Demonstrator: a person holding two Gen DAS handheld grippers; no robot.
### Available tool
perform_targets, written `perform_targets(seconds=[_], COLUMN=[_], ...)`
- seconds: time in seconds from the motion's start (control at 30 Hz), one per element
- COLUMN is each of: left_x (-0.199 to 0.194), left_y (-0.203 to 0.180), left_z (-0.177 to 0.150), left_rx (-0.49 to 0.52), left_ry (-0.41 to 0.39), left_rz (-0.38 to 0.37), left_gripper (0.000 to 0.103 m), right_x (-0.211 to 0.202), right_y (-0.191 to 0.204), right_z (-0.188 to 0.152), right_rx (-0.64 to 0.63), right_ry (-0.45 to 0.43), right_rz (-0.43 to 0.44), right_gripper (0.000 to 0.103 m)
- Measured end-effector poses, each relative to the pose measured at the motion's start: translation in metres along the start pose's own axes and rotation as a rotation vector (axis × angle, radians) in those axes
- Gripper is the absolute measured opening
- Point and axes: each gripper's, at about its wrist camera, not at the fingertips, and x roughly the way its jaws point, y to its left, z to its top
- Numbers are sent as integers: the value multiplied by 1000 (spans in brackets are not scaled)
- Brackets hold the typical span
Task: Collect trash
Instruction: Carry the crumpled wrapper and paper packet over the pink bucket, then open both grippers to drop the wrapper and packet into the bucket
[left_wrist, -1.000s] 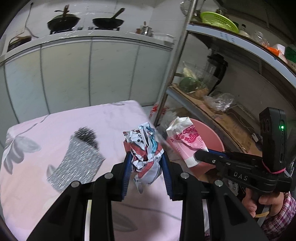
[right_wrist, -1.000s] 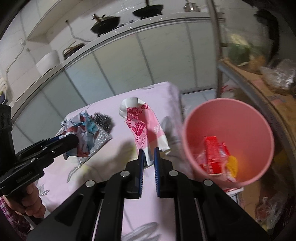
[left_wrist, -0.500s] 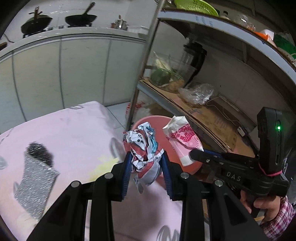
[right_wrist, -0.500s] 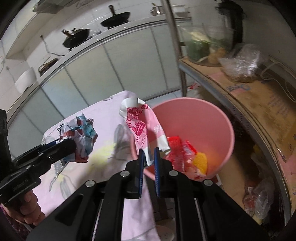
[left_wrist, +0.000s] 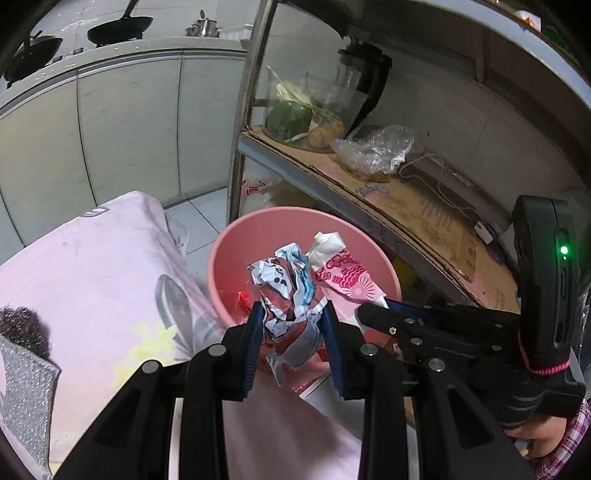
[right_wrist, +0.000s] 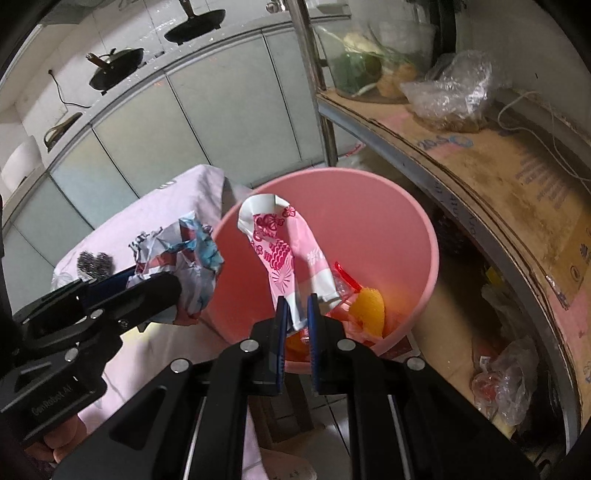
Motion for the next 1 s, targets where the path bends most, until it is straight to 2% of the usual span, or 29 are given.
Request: perform_targets(seconds=[0.4,0.77,0.87,1.0], left_x=[26,29,27,22], left_y=[3,10,12,15], left_z=[3,4,4,5], left_rx=[-9,-27,-35,-50], left_ry=[34,35,38,31], left_rz=[15,1,-3,-16], left_gripper=[33,36,39,48], right_x=[10,13,13,12], right_y=[-9,-7,-9,-8], right_z=[5,9,10,10], right_rx=[18,5,18,16], right_ry=[2,11,14,12], right_rz=[-39,-54,-51,-53], right_gripper=[11,12,15,29])
